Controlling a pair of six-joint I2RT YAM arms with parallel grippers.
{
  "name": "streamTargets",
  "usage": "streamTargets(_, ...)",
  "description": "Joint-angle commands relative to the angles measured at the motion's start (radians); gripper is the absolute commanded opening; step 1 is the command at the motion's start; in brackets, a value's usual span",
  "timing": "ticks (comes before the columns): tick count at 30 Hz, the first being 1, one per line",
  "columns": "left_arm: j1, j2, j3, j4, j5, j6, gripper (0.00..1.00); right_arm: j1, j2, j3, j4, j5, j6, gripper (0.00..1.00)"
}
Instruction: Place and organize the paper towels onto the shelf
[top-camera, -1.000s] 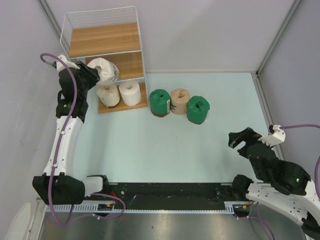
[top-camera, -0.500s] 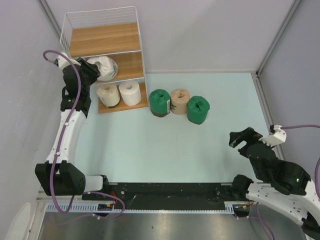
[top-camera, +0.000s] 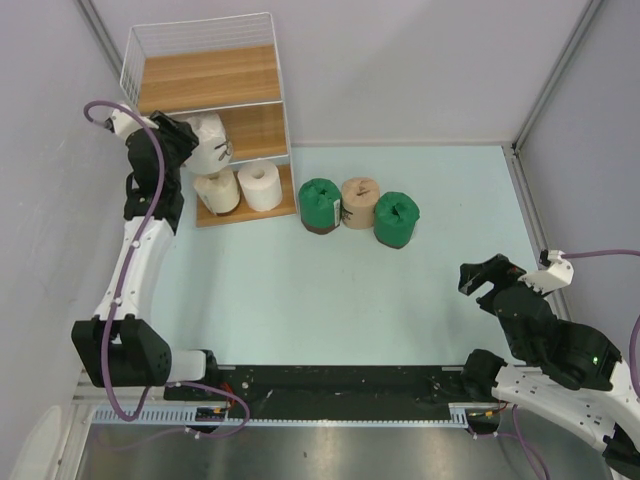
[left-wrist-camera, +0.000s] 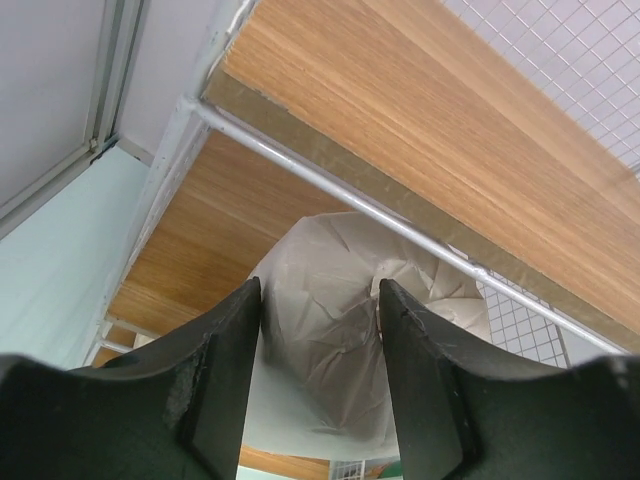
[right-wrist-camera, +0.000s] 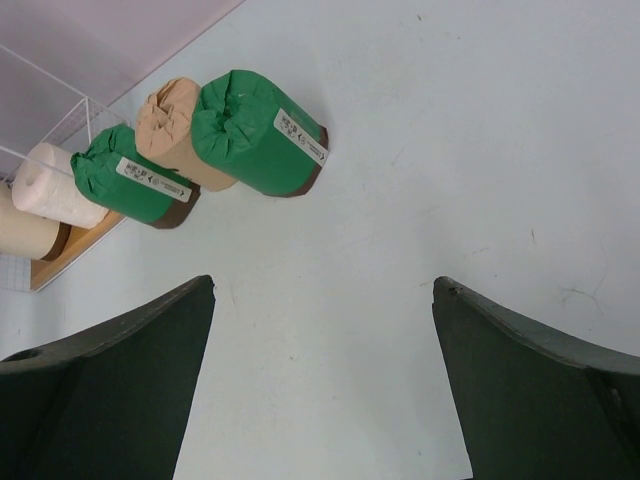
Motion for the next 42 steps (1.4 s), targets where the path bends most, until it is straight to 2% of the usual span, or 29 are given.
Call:
streamTargets(1, 0.006, -0.007, -0.024, 0.079, -0.021, -0.003, 0.56, 0.006, -0.003, -0.001, 0.002, 0.045, 0.008, 0.95)
streamTargets(4, 0.004, -0.001, -0.036, 0.083, -0.024, 0.0, 0.57, 0.004, -0.012, 0.001, 0.001, 0.045, 0.009, 0.95)
streamTargets(7, 0.006, -0.004, -0.039, 0.083, -0.024, -0.001, 0.64, 0.004, -0.015, 0.001, -0.001, 0.045, 0.009, 0.95)
streamTargets(9, 0.006, -0.009, -0.041, 0.089, -0.021, -0.004, 0.75, 0.006, -0.014, -0.001, -0.002, 0.045, 0.014, 0.95)
streamTargets(10, 0.006, -0.013, -0.044, 0.094, -0.019, -0.009, 0.84, 0.004, -0.014, 0.001, -0.002, 0.042, 0.014, 0.95)
streamTargets(14, 0.006, -0.021, -0.053, 0.12, -0.011, -0.026, 1.0, 0.012, -0.009, -0.001, -0.002, 0.037, 0.014, 0.95)
streamTargets(25, 0.007, -0.082, -0.14, 0.206, 0.03, -0.09, 1.0, 0.022, -0.003, 0.001, -0.01, 0.041, 0.021, 0.95)
streamTargets(42, 0.01, -0.184, -0.159, 0.172, 0.058, -0.103, 1.0, 0.042, -0.003, 0.001, -0.025, 0.052, 0.038, 0.95)
